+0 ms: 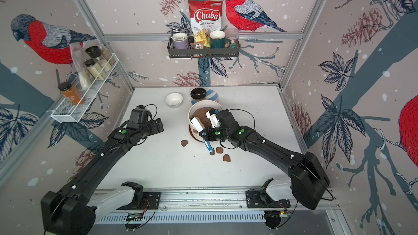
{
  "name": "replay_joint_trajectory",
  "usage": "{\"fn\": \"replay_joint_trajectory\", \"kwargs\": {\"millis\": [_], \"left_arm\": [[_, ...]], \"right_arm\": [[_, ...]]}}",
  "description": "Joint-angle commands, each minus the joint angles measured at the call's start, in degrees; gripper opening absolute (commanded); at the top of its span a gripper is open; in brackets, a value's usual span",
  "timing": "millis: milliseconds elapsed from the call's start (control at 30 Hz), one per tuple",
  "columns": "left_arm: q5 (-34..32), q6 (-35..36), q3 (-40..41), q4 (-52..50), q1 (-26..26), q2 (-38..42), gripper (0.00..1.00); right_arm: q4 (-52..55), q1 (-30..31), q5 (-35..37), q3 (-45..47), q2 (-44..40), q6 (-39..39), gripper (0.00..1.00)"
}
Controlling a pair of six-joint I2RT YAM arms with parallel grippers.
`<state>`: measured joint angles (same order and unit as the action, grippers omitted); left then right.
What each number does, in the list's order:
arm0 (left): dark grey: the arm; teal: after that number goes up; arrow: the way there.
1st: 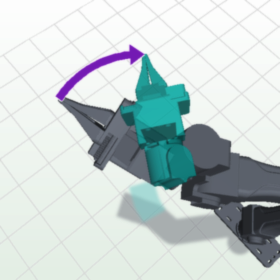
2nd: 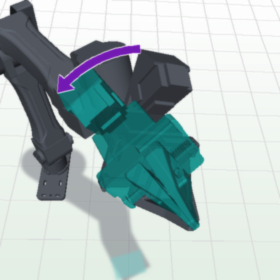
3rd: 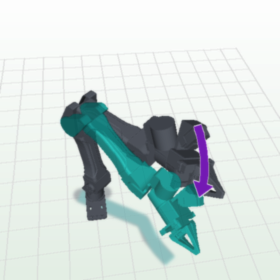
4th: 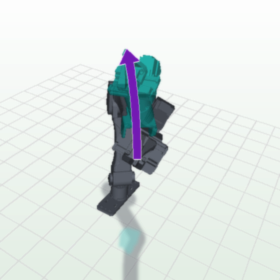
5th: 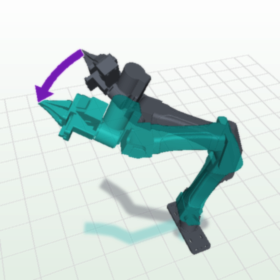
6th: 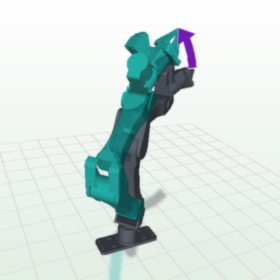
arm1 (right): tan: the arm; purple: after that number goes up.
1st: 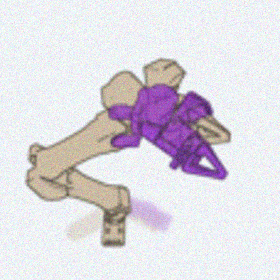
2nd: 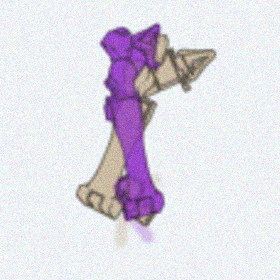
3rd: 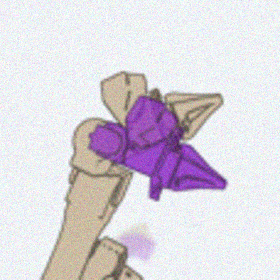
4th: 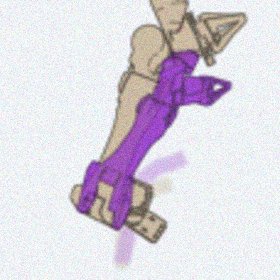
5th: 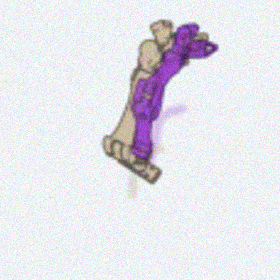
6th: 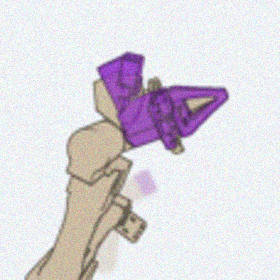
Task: Scrub the dried mud off the ceramic pot
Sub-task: Brush off the soil from the pot.
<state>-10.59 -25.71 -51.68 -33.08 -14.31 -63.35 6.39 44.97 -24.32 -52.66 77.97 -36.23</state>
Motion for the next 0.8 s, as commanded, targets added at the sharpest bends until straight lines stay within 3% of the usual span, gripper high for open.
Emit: {"fn": "replay_joint_trajectory", "kwargs": {"millis": [0, 267, 533, 767], "left_arm": [[-0.13, 1.89, 0.56, 2.59, 0.4, -0.36, 0.96], [0.79, 1.93, 1.58, 3.28, 0.49, -0.14, 0.96], [2.34, 2.32, 1.42, 3.57, 0.55, -0.6, 0.96], [2.74, 2.36, 1.49, 3.86, 0.51, -0.84, 0.96]], "right_arm": [[-1.31, 0.57, -3.46, 0.49, 1.82, -0.77, 0.0], [-0.09, 2.73, -2.58, -0.94, 3.48, 0.14, 0.0], [-0.4, -1.25, 0.41, 6.53, 3.92, 2.97, 0.0], [0.98, 0.54, -1.8, 10.04, 2.87, 5.61, 0.0]]}}
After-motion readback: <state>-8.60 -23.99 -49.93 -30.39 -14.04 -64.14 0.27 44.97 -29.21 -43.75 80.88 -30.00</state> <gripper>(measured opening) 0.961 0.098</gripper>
